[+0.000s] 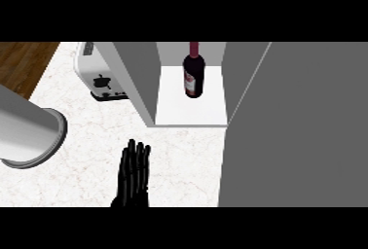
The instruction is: Pick up the wine, place it into the cabinet and close the cabinet
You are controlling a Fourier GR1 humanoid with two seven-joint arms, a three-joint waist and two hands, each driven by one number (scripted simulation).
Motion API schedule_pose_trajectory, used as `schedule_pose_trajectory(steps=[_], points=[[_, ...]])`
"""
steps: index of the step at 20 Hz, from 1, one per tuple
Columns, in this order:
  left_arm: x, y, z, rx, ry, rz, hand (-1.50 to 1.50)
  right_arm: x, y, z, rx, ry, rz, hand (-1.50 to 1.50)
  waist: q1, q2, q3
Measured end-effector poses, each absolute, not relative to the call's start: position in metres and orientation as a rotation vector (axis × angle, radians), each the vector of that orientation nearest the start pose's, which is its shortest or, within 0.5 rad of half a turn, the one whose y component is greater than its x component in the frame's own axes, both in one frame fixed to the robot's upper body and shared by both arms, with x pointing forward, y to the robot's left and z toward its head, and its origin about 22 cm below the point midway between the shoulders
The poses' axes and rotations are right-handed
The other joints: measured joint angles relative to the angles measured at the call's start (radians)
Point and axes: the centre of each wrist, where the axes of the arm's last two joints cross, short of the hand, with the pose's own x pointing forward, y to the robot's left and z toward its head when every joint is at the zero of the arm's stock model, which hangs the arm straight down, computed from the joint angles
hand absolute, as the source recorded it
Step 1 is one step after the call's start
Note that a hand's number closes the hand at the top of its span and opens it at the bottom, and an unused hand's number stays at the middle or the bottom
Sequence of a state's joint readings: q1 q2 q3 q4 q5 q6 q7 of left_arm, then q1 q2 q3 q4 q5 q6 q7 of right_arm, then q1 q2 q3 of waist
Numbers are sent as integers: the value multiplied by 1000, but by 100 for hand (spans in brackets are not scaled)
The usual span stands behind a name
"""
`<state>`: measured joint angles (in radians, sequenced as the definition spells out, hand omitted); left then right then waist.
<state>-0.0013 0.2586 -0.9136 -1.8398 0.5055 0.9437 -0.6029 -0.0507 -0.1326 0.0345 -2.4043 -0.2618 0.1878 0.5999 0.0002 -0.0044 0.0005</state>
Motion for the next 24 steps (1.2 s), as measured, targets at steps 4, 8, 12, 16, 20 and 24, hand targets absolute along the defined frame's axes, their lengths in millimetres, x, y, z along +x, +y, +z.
schedule_pose_trajectory(steps=[4,8,12,16,20,24], points=[[130,115,34,-169,-1916,222,-150,166,-225,190,284,-1795,421,150,0,1,0],[114,135,43,-202,-1923,184,-150,167,-222,192,303,-1795,468,150,1,1,0],[111,153,48,-195,-1924,183,-150,163,-220,181,347,-1748,496,150,-2,1,0],[107,170,51,-178,-1930,191,-150,157,-208,171,438,-1657,491,150,0,0,-1],[112,195,56,-157,-1950,205,-150,150,-197,162,522,-1590,495,150,0,0,-1],[111,213,61,-139,-1965,226,-150,146,-181,164,608,-1558,589,150,4,-2,-2]])
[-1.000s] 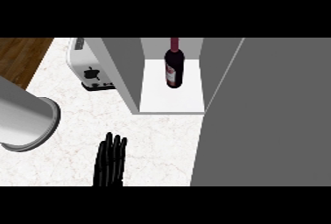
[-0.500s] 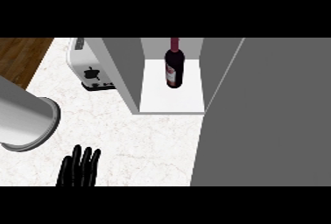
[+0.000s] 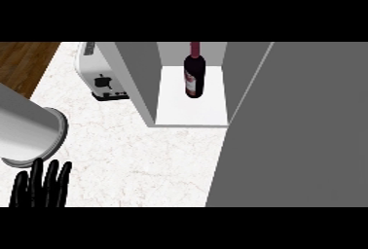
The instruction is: Pick up the wine, place it into the cabinet and close the cabinet
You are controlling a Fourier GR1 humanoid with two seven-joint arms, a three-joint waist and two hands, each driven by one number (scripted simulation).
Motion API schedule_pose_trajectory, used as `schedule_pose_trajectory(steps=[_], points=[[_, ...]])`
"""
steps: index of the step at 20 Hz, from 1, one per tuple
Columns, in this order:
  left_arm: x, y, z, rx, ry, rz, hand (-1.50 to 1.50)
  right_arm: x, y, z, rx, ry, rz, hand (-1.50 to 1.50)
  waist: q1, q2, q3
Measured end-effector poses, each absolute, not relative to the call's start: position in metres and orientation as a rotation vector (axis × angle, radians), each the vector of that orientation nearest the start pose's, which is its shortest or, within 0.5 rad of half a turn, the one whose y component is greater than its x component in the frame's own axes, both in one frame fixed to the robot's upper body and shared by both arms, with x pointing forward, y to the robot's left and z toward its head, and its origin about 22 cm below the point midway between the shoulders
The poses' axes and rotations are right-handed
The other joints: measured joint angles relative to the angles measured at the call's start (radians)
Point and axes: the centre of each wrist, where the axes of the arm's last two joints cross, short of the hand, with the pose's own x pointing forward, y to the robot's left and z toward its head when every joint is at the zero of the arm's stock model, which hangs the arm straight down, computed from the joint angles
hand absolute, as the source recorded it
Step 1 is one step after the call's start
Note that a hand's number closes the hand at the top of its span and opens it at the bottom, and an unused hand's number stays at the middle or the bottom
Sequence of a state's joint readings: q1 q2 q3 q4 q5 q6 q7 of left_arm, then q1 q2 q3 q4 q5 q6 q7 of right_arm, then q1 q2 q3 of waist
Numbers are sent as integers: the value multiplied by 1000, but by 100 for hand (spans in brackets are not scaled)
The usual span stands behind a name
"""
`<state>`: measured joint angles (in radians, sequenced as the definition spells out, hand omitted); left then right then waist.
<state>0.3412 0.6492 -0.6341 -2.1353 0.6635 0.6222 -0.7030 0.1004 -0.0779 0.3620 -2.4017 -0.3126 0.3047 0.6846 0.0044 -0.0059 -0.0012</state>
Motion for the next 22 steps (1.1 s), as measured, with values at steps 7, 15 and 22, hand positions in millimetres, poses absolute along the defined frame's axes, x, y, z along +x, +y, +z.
schedule_pose_trajectory(steps=[7,15,22], points=[[109,248,67,-109,-1966,239,-150,131,-151,161,777,-1499,662,150,-3,-3,0],[110,279,78,-96,-1960,219,-150,115,-122,171,776,-1500,648,150,-5,-6,-1],[115,301,92,-116,-1959,206,-150,112,-108,177,652,-1607,593,150,1,-5,-2]])
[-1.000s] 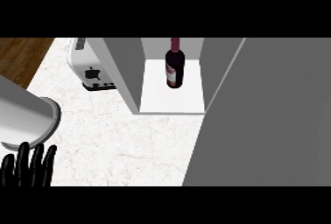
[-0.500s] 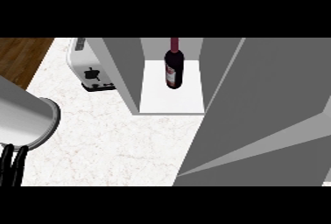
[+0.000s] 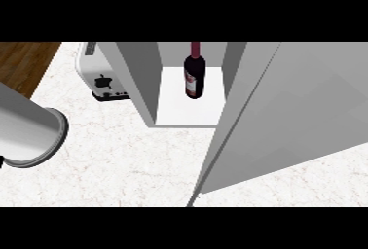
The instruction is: Pick up the wine, place it into the cabinet and close the cabinet
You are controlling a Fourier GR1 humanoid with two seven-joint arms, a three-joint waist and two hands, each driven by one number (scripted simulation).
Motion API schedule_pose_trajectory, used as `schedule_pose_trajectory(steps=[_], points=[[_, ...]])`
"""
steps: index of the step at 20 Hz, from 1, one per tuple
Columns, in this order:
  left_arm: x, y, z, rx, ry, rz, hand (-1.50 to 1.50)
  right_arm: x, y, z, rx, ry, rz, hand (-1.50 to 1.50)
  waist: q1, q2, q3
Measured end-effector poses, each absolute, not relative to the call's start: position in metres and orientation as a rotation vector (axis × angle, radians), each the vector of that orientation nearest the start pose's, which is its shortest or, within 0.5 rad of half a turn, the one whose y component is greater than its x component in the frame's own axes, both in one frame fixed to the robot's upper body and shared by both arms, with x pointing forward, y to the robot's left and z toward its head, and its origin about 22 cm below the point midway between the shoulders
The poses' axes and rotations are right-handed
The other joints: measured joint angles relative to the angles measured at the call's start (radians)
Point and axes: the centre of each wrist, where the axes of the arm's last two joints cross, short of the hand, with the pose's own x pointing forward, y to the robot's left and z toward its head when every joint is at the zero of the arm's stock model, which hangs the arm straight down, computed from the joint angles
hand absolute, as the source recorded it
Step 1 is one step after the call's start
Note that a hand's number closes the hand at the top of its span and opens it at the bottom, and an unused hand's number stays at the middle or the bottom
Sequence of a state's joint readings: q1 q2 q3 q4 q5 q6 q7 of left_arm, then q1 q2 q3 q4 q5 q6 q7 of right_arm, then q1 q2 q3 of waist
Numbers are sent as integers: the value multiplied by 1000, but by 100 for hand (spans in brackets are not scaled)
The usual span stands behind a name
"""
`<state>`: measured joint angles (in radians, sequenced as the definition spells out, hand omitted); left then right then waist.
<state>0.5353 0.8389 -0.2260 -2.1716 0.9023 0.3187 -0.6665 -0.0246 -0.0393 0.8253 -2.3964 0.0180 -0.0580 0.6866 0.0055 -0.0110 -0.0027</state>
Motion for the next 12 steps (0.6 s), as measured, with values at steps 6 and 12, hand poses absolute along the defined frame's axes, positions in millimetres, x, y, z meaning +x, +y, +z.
schedule_pose_trajectory(steps=[6,12], points=[[117,306,88,-149,-1947,218,-150,112,-102,183,550,-1686,617,150,6,2,-1],[129,306,94,-193,-1946,226,-150,117,-93,191,544,-1713,666,150,14,9,-1]])
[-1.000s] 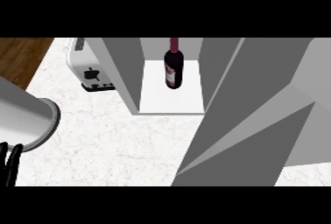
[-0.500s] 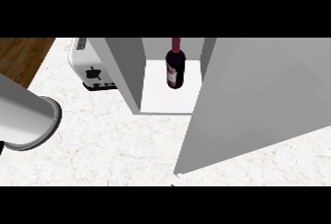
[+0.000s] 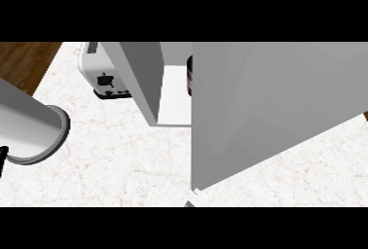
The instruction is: Pick up the wine, place it into the cabinet and close the cabinet
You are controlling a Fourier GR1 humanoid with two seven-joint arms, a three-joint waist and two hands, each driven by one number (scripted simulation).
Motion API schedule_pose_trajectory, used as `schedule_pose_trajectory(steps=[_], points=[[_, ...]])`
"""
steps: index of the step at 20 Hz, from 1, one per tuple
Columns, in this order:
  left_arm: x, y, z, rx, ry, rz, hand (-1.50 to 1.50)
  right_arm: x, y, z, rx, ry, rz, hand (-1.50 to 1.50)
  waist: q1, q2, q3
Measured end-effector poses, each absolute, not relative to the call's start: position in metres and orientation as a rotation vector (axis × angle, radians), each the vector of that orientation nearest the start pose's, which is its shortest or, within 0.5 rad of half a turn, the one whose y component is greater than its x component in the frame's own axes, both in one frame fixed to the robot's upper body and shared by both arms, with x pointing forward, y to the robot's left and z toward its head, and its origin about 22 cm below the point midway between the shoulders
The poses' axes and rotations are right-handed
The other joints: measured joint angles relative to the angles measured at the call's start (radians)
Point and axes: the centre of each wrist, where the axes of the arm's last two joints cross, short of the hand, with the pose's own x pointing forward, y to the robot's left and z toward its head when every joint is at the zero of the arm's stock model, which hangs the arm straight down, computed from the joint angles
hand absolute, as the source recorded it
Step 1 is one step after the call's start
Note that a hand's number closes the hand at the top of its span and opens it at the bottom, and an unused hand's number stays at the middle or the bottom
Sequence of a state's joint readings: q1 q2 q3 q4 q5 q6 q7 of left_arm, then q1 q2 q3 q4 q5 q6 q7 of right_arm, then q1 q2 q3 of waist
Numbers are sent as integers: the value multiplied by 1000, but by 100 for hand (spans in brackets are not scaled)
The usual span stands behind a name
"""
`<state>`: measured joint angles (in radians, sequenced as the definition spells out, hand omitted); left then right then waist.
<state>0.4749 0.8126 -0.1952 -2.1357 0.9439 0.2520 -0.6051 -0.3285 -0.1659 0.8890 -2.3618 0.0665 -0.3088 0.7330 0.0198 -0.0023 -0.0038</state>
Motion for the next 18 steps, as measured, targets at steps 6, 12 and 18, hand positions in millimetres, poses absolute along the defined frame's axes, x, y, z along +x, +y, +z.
schedule_pose_trajectory(steps=[6,12,18], points=[[131,301,92,-207,-1945,234,-150,136,-72,204,603,-1717,654,150,17,4,1],[134,299,88,-204,-1941,247,-150,176,-21,235,626,-1752,640,150,22,4,1],[139,297,90,-202,-1947,256,-150,219,16,263,545,-1815,639,150,16,5,2]])
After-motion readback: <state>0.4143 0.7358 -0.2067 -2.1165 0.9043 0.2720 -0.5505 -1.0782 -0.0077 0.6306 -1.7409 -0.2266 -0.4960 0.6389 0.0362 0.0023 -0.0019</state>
